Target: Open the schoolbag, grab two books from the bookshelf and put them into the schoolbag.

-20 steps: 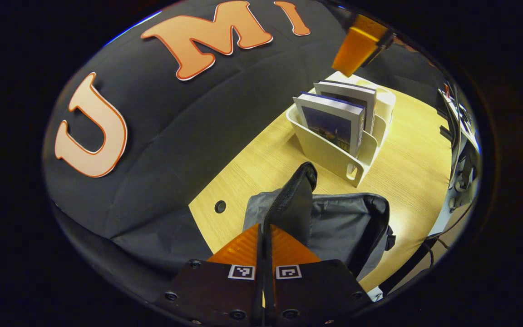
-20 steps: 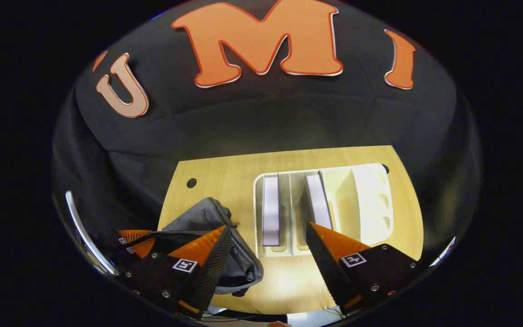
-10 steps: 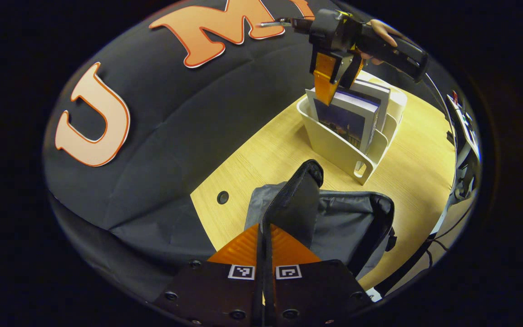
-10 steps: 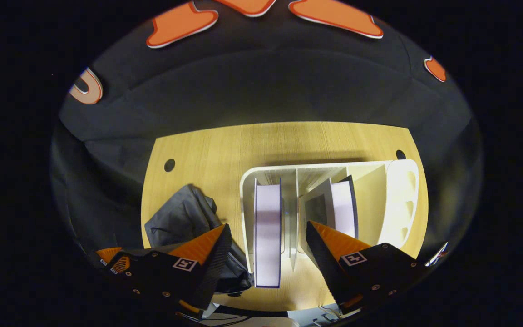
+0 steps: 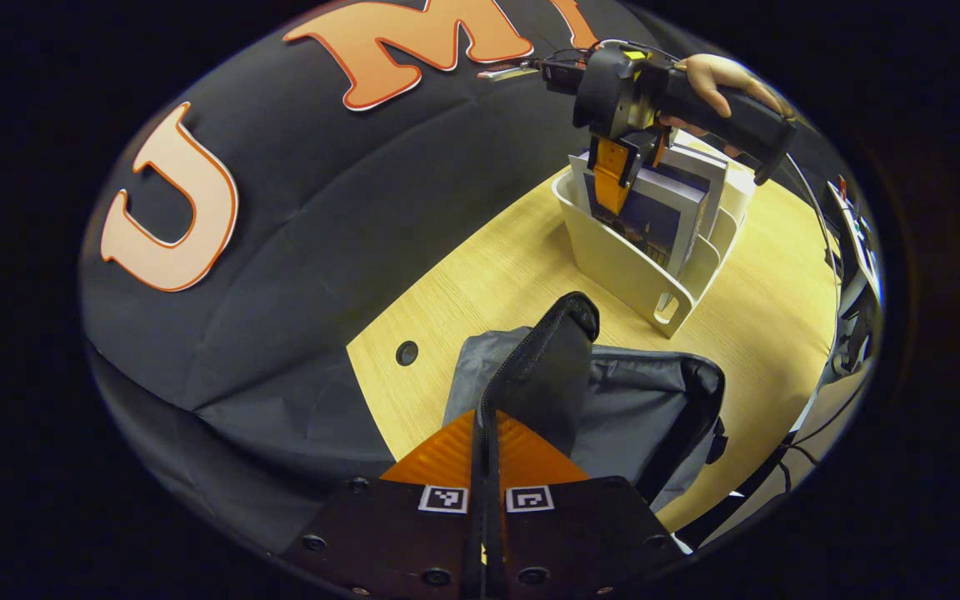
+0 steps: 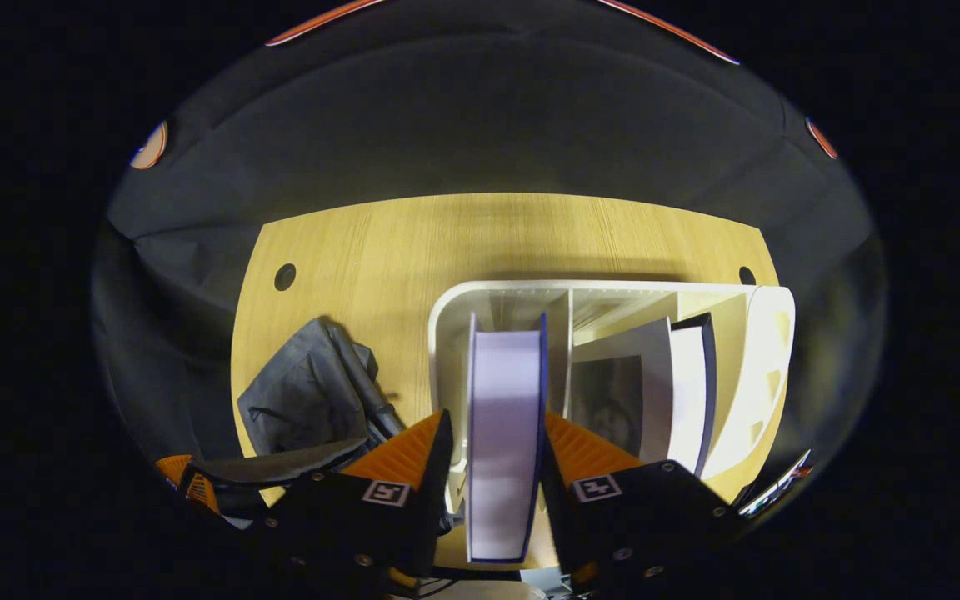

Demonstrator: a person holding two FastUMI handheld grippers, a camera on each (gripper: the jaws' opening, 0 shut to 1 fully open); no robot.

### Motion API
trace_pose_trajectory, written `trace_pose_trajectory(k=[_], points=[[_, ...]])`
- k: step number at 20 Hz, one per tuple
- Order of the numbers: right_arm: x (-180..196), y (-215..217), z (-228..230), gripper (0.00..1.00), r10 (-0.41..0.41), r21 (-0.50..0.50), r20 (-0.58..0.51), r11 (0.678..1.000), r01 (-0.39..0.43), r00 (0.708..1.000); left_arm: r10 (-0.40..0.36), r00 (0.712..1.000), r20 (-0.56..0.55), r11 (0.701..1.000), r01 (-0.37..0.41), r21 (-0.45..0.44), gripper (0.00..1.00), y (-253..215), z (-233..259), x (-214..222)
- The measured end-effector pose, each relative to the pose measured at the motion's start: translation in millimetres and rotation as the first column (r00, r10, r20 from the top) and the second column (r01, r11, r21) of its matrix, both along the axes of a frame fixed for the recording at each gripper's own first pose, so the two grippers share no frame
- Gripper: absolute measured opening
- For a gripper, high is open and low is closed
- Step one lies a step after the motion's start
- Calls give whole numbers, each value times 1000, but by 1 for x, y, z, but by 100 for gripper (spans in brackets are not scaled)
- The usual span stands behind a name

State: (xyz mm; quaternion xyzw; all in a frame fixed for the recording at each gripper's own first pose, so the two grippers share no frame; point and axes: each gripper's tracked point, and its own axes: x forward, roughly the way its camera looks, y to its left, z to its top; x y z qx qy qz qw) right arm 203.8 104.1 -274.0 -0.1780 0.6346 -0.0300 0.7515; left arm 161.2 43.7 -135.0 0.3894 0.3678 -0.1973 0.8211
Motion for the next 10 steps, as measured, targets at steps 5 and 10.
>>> trace_pose_trajectory(k=[5,10], points=[[2,-3,17,45,-4,-20,63,1000,5,998,-4,1000,15,1000,4,-13,3,0,-1,2],[-16,17,61,34,-28,26,141,999,24,990,-55,998,14,998,55,-26,3,0,-1,-5]])
